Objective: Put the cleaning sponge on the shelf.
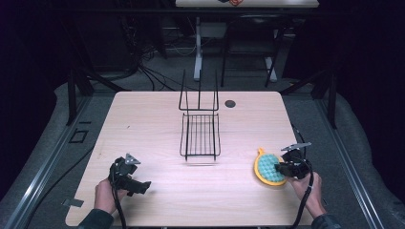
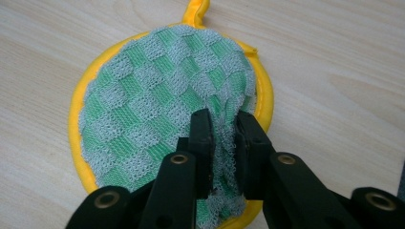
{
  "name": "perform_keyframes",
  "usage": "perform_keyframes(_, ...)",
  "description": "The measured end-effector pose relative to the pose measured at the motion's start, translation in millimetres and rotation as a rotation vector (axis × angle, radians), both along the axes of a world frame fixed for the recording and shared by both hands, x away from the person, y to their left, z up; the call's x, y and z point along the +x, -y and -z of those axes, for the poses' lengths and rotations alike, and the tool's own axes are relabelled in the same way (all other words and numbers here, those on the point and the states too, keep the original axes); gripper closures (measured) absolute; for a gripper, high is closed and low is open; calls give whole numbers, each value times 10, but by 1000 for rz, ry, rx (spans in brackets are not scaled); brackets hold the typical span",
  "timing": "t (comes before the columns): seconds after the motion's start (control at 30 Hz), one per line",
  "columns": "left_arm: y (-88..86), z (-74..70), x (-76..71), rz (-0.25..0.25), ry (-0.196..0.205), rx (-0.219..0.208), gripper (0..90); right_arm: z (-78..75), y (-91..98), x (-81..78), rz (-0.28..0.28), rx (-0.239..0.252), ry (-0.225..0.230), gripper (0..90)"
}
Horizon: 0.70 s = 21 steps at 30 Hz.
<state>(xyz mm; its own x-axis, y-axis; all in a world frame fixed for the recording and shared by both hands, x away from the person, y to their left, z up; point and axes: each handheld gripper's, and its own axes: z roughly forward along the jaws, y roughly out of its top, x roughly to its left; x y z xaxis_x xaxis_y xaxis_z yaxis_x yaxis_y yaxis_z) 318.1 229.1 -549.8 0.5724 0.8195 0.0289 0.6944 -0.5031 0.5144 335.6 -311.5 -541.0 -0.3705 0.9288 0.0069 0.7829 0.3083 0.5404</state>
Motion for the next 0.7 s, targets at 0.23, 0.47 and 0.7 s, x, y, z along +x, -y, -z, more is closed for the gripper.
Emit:
perform_keyframes(0.23,-23,10,-3,-4,2,-1,19,-52,36,5,8,20,25,859)
perform_keyframes(0.47,-25,-1,-7,-2,1,-5,20,-133,57,-35,1,37,57,863)
perform_keyframes(0.7,-24,-2,-6,-5,4,-4,21,-210,52,-86,-1,67,90,864)
